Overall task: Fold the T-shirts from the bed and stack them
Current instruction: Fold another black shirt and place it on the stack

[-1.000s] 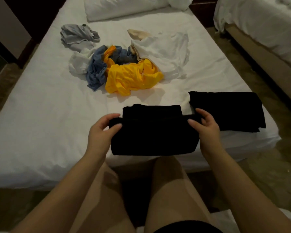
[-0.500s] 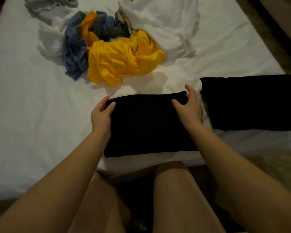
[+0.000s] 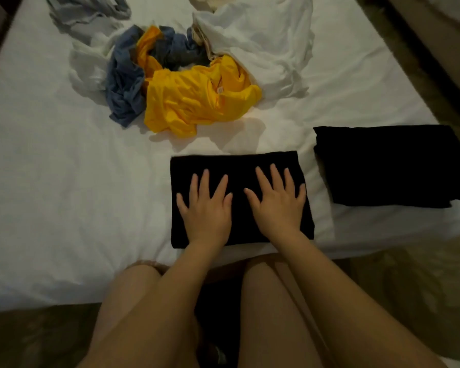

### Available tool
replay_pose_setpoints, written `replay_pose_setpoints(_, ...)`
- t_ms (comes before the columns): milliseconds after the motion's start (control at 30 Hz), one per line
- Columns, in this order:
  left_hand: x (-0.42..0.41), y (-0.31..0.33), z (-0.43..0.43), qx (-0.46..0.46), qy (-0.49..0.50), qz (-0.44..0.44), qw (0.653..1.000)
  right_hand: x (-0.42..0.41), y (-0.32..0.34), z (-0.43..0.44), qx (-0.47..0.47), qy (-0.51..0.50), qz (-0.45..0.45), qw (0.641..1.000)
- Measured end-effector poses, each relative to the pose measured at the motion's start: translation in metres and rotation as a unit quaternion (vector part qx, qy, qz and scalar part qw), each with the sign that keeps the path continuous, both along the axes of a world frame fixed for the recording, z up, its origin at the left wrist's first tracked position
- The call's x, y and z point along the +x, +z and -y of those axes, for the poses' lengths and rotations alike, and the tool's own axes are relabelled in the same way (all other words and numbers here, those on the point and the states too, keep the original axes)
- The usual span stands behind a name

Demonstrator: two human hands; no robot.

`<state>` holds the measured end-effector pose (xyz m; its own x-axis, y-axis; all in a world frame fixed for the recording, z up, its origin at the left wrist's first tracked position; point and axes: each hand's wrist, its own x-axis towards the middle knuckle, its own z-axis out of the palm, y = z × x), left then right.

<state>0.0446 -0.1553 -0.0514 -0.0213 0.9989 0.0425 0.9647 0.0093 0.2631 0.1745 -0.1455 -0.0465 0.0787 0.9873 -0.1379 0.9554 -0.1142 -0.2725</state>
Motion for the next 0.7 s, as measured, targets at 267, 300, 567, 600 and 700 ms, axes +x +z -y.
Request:
replay_pose_setpoints(267,-0.046,0.018,-0.006,-0.111,0.184,0.227,0.950,0.037,0.011,-0.010,-0.048,-0.129,-0.123,0.983)
replay_pose_setpoints(300,-0.046,0.022,-0.004,-0.128,0.185,0.293,0.929,0.043,0.013,-0.010,-0.051,-0.109,-0.159,0.980)
replay_pose_setpoints(567,-0.028,0.065,0.011,-0.014,0.128,0.433,0.892,0.079,0.062,-0.001,0.057,-0.065,-0.359,0.929)
replay_pose_setpoints(600,-0.020,0.073,0.009,0.008,0.121,0.434,0.893,0.088,0.070,-0.001,0.073,-0.072,-0.369,0.924)
replay_pose_setpoints(700,0.020,0.095,-0.003,0.041,0.071,0.438,0.895,0.132,0.085,-0.003,0.113,-0.098,-0.379,0.913)
